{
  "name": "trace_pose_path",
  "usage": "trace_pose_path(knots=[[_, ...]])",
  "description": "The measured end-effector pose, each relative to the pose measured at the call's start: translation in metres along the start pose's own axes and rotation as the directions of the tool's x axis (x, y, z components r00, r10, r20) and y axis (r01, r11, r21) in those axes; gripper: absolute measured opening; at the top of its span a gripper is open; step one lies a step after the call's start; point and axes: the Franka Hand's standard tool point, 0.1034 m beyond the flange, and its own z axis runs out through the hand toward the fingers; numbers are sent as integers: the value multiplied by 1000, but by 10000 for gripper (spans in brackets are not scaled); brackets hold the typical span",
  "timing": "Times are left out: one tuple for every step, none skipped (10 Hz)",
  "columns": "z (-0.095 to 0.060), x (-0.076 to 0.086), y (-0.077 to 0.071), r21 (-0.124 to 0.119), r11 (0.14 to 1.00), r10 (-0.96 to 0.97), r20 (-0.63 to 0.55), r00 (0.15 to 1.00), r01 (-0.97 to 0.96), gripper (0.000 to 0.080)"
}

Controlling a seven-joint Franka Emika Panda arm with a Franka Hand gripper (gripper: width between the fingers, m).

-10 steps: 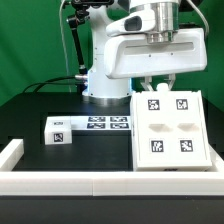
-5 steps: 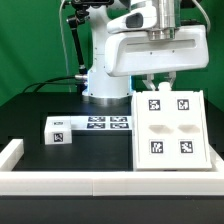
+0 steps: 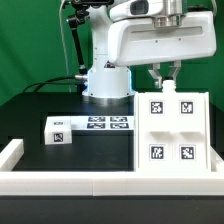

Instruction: Assemble cabinet

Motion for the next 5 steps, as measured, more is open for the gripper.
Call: trace_pose_path(knots=[[1,3,1,1,1000,-2,-1,1000,2,60],[4,6,1,2,1000,-3,-2,1000,3,48],[3,12,2,2,1000,-5,-7,1000,5,48],[3,15,2,3,1000,-6,-8,1000,6,34],[4,14,2,3,1000,-5,-6,1000,5,34]])
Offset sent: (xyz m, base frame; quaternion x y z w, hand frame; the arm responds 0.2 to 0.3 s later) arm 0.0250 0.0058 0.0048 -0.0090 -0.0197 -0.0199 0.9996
